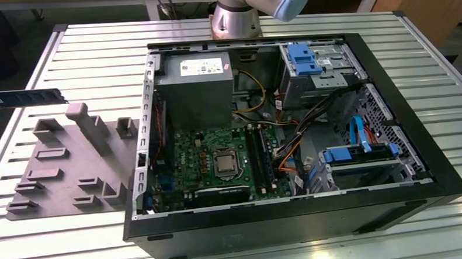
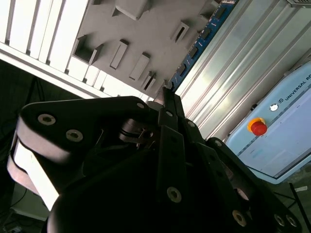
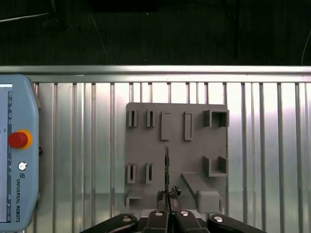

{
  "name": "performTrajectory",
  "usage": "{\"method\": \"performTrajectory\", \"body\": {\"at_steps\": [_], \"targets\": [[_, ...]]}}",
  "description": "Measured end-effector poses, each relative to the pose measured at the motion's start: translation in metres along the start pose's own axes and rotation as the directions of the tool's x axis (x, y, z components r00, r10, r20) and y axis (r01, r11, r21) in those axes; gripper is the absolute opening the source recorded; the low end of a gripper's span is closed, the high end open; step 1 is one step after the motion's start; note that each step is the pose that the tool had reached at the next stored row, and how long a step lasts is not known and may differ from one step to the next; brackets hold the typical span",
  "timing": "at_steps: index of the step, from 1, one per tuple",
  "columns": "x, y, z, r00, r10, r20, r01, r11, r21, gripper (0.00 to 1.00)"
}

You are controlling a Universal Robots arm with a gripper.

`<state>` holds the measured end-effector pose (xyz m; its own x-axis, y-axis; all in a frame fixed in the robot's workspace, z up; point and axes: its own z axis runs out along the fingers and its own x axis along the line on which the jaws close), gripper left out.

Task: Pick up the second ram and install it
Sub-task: 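Pick up the second ram and move it above second insertion slot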

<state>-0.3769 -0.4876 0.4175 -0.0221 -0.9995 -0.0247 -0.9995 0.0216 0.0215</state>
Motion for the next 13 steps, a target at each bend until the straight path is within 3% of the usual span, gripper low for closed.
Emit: {"method": "performTrajectory", "body": {"at_steps": [13], "targets": [[-0.0002, -0.0090, -0.0002, 1.0000, 0.000, 0.0000, 0.000, 1.0000, 0.0000, 0.11]]}}
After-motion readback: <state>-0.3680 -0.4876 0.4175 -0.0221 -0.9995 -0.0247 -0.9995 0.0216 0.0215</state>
